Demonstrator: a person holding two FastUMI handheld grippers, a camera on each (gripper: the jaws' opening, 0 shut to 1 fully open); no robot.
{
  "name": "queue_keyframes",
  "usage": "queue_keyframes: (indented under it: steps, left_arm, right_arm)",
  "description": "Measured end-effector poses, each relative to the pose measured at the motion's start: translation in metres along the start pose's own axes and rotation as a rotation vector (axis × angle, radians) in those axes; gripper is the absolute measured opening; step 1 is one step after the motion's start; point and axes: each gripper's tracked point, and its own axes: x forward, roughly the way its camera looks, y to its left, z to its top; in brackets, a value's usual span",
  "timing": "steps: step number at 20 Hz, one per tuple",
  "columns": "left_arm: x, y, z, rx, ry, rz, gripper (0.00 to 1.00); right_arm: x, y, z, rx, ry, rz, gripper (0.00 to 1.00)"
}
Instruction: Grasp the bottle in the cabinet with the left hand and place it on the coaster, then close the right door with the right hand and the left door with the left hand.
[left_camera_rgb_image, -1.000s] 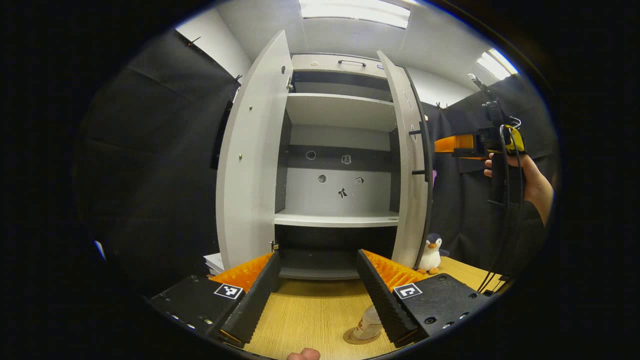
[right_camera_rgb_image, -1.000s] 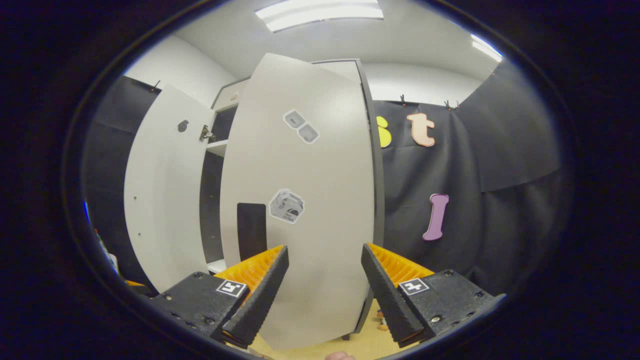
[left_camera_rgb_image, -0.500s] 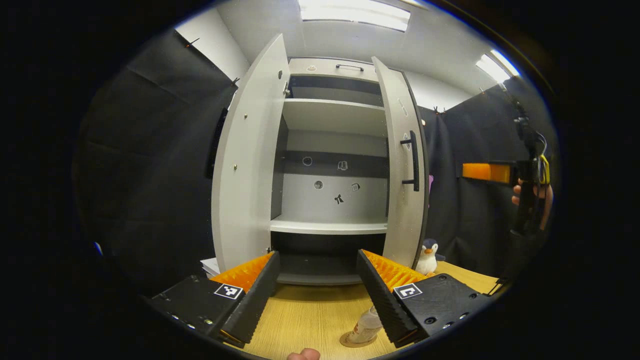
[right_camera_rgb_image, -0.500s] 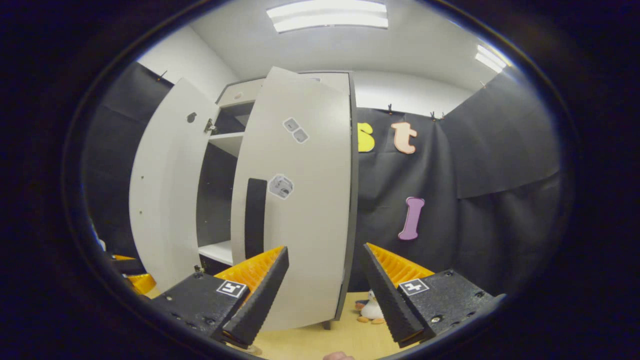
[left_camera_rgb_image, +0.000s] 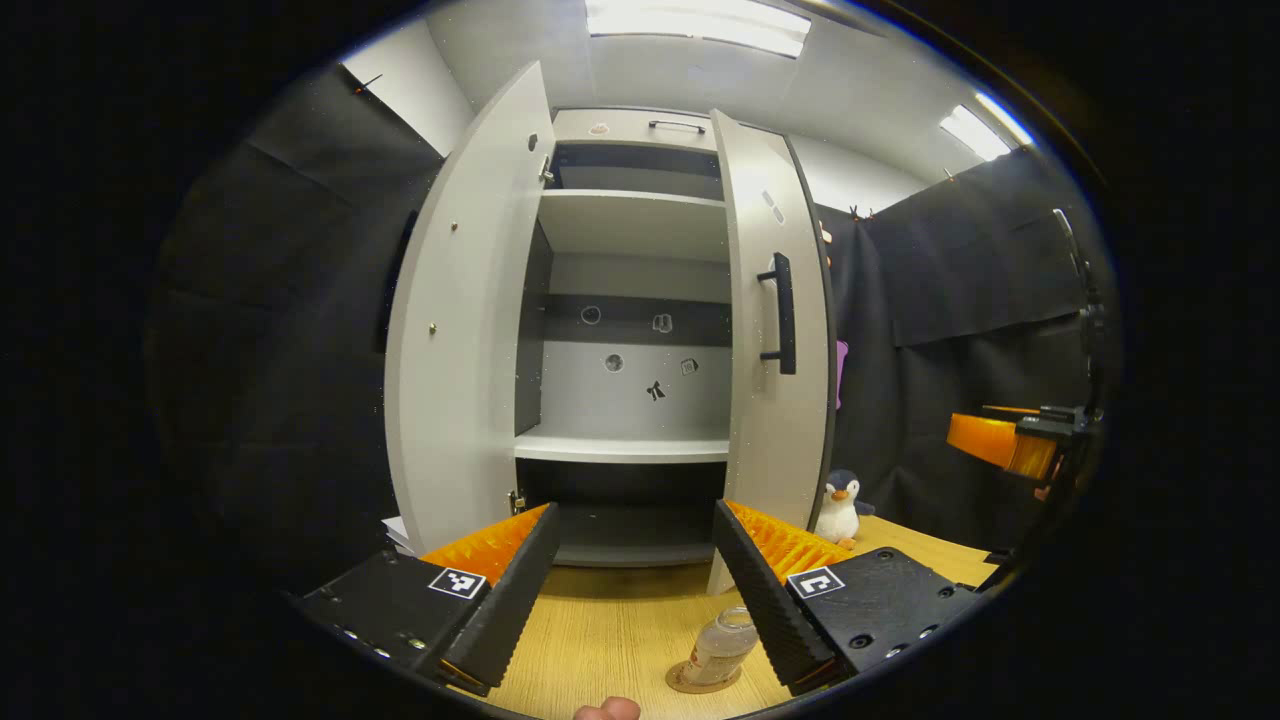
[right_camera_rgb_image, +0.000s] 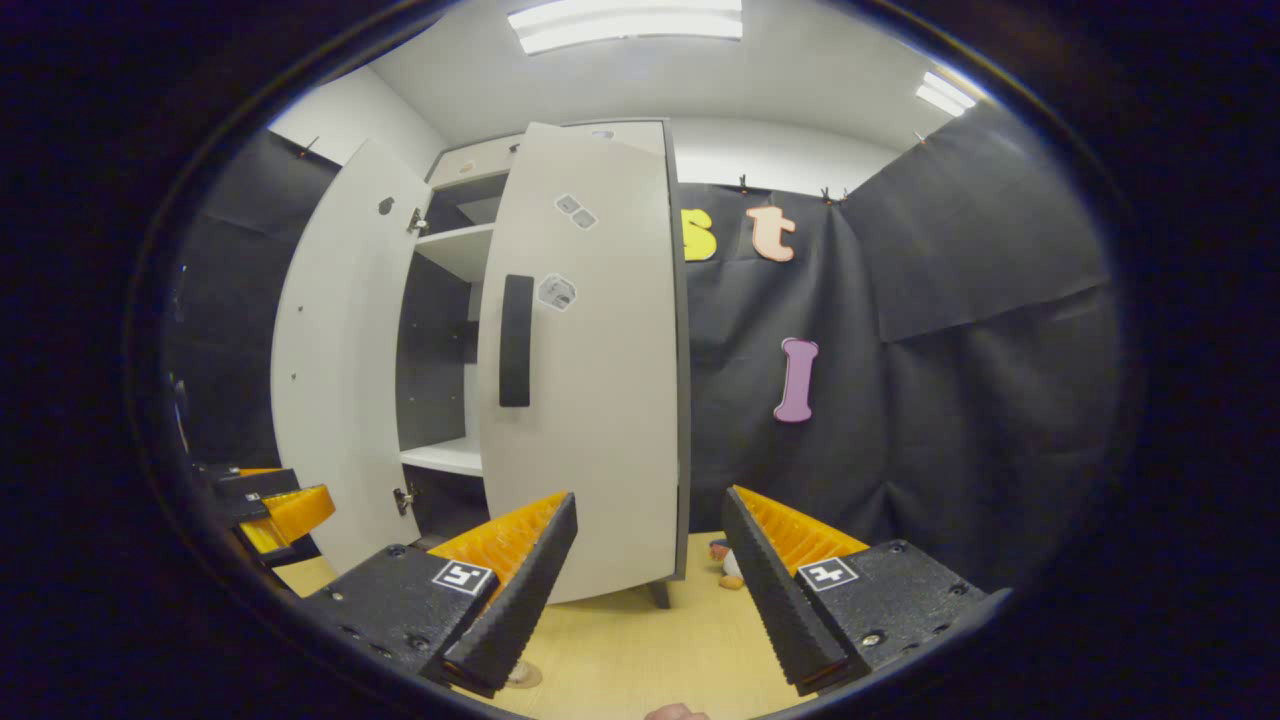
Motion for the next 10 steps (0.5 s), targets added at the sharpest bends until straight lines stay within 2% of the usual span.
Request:
queue_keyframes:
  steps: [4, 6, 10]
  left_arm:
    - [-0.005, -0.005, 0.008, -0.023, -0.024, -0.009, 0.93]
    - [-0.009, -0.003, 0.027, -0.028, -0.057, -0.012, 0.94]
    - [-0.022, 0.045, 0.098, 0.0, -0.181, 0.09, 0.97]
  right_arm:
    - [-0.011, -0.001, -0.024, -0.058, 0.015, 0.013, 0.96]
    - [-0.011, 0.002, -0.029, -0.042, 0.03, 0.027, 0.96]
    - [-0.005, 0.011, -0.026, -0.016, 0.036, 0.049, 0.96]
